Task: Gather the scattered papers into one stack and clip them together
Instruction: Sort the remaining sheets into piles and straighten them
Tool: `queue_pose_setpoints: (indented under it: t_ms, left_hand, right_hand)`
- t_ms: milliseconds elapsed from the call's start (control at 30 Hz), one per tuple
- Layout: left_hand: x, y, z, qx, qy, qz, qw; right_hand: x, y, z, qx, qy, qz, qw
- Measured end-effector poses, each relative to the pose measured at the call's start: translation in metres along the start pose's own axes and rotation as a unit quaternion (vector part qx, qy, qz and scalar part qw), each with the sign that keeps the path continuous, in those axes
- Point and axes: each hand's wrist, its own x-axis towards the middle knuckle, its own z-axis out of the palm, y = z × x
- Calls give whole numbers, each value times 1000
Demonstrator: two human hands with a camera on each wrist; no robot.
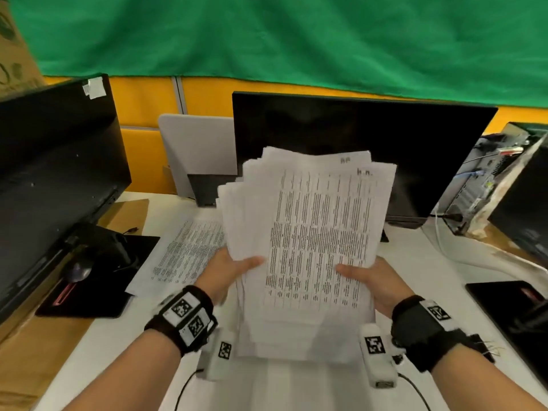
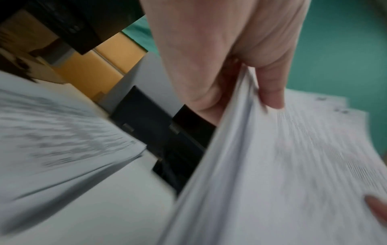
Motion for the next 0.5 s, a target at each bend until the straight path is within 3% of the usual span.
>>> queue_pose_setpoints:
  t_ms: [133,233,367,500]
  left_hand:
    - [15,33,14,-42,-24,76,996]
    - [22,33,18,-53,-19,77,995]
    - [28,8,25,-63,1,13,998]
    - [26,4,41,-63,7,44,997]
  right_hand:
    - [6,-16,-4,-47,93,-103,989]
    - [7,-16,-14,-62,94,-136,984]
    - [7,4,-24,19,55,-99,993]
    - [13,12,-12,60,74,-104,990]
